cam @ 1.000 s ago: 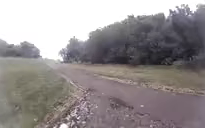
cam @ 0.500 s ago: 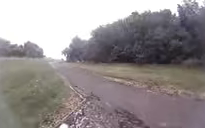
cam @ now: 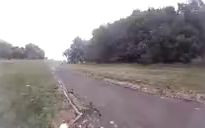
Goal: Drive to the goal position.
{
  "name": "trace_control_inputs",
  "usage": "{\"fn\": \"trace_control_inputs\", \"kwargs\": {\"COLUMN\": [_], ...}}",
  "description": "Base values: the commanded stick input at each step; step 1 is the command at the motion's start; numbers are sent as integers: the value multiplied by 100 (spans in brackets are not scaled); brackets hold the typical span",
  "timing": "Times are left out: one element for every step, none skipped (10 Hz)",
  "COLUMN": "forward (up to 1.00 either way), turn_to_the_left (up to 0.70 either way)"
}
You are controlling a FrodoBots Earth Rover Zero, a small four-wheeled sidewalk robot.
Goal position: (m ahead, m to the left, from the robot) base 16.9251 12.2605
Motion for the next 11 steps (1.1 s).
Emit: {"fn": "trace_control_inputs", "kwargs": {"forward": [100,100,100,100,100,100,100,100,100,100,100], "turn_to_the_left": [0,0,40,40,40,40,40,40,40,40,40]}}
